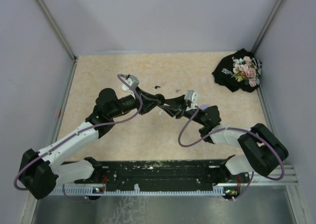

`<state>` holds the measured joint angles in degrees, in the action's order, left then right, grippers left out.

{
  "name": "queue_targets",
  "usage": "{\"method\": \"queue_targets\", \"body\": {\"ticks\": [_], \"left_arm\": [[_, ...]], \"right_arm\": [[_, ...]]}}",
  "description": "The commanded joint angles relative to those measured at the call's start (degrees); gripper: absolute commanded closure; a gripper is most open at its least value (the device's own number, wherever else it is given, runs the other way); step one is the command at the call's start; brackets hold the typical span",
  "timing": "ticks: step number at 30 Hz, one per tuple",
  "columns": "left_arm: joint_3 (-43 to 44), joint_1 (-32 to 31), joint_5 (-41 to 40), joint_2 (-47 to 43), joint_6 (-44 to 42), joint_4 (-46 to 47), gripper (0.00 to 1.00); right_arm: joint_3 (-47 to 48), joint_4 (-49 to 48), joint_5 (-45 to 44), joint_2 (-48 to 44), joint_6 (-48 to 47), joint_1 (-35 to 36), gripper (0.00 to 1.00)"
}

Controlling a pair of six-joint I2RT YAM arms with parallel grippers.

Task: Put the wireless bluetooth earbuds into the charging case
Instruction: Place the earbud in the charging case.

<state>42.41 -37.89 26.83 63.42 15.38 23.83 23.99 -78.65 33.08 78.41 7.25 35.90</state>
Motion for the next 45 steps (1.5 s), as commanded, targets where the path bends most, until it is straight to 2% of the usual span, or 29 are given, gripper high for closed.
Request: {"method": "queue_targets", "body": {"ticks": [1, 9, 13, 17, 22, 45], "left_arm": [[3.06, -0.26, -0.93, -0.4, -0.85, -5.74, 0.59], [7.84, -0.26, -4.64, -2.74, -1.37, -15.21, 0.4], [11.59, -0.34, -5.45, -2.48, -0.82, -21.74, 0.37], [14.87, -0.51, -6.04, -2.25, 1.61, -26.34, 0.39], [17.67, -0.69, -5.58, -1.13, 4.98, -30.36, 0.46], [19.02, -1.48, -3.88, 4.87, 4.8, -32.93, 0.51]], "right_arm": [[0.4, -3.85, 0.27, -2.56, -0.55, 0.68, 1.0], [0.45, 0.58, -2.08, -3.87, -2.91, 0.67, 1.0], [0.45, 2.38, -3.06, -4.5, -3.77, 0.8, 1.0], [0.74, 5.36, -4.37, -5.25, -4.8, 1.16, 1.0], [1.4, 8.55, -5.16, -6.05, -5.66, 1.61, 1.0], [1.48, 10.78, -5.21, -7.13, -6.98, 2.17, 1.0]]}}
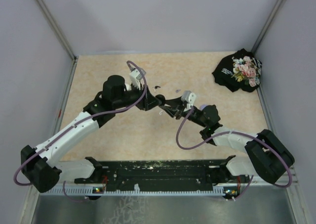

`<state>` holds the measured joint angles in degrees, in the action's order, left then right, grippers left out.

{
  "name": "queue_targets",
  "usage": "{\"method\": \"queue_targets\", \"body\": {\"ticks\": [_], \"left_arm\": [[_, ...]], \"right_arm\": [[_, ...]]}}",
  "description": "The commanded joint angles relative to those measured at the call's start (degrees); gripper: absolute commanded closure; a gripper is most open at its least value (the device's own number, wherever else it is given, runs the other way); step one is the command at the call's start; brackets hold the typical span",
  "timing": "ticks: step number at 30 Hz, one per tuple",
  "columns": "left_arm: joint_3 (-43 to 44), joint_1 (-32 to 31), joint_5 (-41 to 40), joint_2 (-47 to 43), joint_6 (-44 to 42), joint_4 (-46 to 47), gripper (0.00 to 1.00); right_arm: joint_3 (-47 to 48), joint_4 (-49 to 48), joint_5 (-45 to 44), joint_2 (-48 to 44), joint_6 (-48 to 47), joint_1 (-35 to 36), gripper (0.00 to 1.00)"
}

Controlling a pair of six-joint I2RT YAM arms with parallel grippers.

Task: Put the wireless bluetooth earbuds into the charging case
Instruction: Place the earbud in the charging case.

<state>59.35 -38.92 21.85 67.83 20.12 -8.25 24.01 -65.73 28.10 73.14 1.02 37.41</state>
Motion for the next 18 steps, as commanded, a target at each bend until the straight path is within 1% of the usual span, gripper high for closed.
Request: {"method": "queue_targets", "body": {"ticks": [1, 12, 18], "left_arm": [[2.04, -0.53, 1.25, 0.41, 0.02, -0.82, 0.51], [3.04, -1.23, 4.44, 1.63, -2.24, 0.11, 0.56], [3.22, -1.51, 5.92, 2.5, -3.72, 0.27, 0.56]], "right_arm": [[1.54, -2.04, -0.19, -1.86, -0.75, 0.65, 1.0], [1.86, -0.42, 1.27, -1.6, -0.8, 0.81, 1.0], [2.59, 1.13, 2.38, -1.51, -1.29, 1.26, 1.0]]}}
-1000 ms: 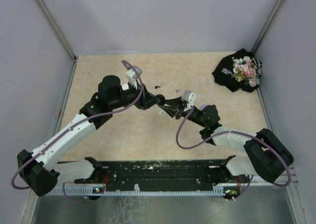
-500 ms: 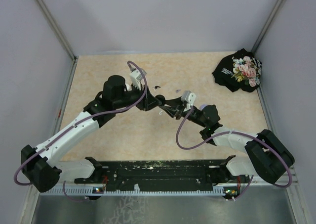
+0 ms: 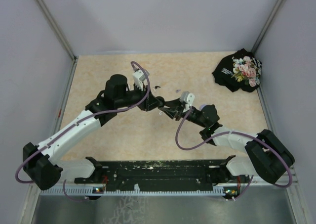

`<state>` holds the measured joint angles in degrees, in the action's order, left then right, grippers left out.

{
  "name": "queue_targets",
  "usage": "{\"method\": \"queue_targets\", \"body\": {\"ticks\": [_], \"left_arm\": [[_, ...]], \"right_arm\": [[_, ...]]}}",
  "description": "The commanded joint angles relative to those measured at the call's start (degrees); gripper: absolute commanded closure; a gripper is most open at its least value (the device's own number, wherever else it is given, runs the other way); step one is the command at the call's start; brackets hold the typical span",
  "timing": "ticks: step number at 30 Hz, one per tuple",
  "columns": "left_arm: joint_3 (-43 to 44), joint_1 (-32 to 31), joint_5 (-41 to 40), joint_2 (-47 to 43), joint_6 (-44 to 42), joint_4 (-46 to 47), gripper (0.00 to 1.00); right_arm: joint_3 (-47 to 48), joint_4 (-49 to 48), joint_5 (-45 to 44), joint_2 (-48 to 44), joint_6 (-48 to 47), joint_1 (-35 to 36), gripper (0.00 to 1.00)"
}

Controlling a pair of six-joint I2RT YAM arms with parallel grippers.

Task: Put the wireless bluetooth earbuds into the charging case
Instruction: Place the earbud in the charging case.

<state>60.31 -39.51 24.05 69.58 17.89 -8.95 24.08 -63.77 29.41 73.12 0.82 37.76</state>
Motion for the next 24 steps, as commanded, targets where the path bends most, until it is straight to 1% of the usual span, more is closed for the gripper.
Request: {"method": "queue_targets", "body": {"ticks": [1, 14, 17, 24], "left_arm": [[2.33, -0.92, 3.91, 1.05, -1.68, 0.84, 0.56], [2.77, -1.1, 5.76, 2.95, -5.8, 0.16, 0.54], [2.52, -1.1, 6.08, 2.89, -6.93, 0.48, 0.54], [-1.51, -1.1, 10.43, -0.09, -10.21, 6.5, 0.52]], "right_arm": [[2.62, -0.83, 1.25, -1.49, -1.13, 1.0, 1.0], [3.72, 0.31, 5.05, -1.66, -1.06, 1.35, 1.0], [3.71, -0.63, 6.14, -1.75, 0.03, 1.35, 1.0], [3.77, -3.9, 8.68, -1.89, 4.02, 1.35, 1.0]]}}
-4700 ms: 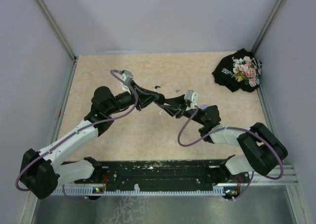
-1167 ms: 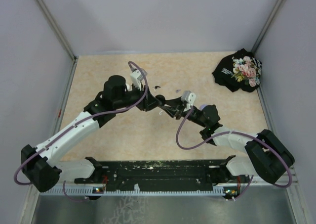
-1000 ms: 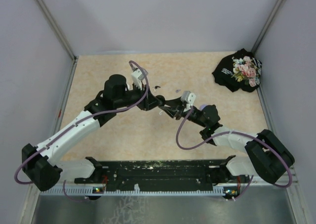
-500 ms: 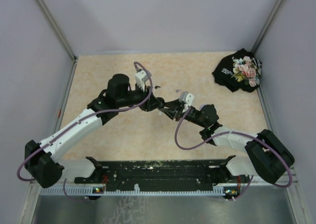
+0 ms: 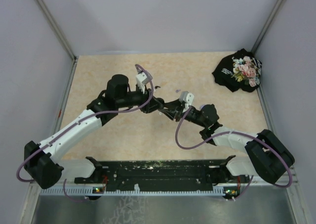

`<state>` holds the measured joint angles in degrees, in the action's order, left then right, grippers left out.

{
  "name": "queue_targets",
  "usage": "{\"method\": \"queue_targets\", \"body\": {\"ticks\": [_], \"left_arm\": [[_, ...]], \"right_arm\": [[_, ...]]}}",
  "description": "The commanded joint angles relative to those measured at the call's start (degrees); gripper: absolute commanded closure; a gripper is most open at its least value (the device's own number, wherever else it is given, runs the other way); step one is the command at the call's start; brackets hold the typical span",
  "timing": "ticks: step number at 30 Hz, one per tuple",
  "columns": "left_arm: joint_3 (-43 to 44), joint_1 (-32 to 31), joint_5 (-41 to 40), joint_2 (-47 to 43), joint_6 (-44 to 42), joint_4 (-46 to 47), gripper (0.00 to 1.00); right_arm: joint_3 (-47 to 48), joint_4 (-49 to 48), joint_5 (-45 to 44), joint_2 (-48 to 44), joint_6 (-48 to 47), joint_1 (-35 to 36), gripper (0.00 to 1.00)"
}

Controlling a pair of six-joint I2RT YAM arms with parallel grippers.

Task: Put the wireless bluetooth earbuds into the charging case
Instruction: Place the earbud in the charging case.

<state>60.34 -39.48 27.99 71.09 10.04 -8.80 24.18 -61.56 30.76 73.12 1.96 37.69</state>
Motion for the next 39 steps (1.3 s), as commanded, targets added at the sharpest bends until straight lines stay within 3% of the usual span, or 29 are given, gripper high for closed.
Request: {"method": "queue_targets", "body": {"ticks": [1, 15, 24, 32, 39], "left_arm": [[-2.14, -1.12, 7.34, -1.91, -3.1, 7.24, 0.52], [-5.29, -0.86, 12.43, -3.88, -7.09, 12.98, 0.49], [-5.22, -0.88, 7.48, -9.41, -4.09, 13.16, 0.42], [-2.29, -0.86, 2.64, -13.21, 0.27, 4.09, 0.38], [-3.38, -0.86, 0.69, -13.61, 3.54, 1.2, 0.35]], "right_arm": [[3.78, -6.31, 8.1, -1.85, 3.34, 1.42, 1.0], [5.84, -7.49, 15.68, -2.01, 8.26, 1.42, 1.0], [4.54, -5.74, 8.13, -3.17, 5.89, 1.33, 1.0], [4.25, -1.5, 1.25, -4.4, 2.76, 1.33, 1.0], [4.21, -1.04, 0.27, -4.17, 2.14, 1.33, 1.0]]}}
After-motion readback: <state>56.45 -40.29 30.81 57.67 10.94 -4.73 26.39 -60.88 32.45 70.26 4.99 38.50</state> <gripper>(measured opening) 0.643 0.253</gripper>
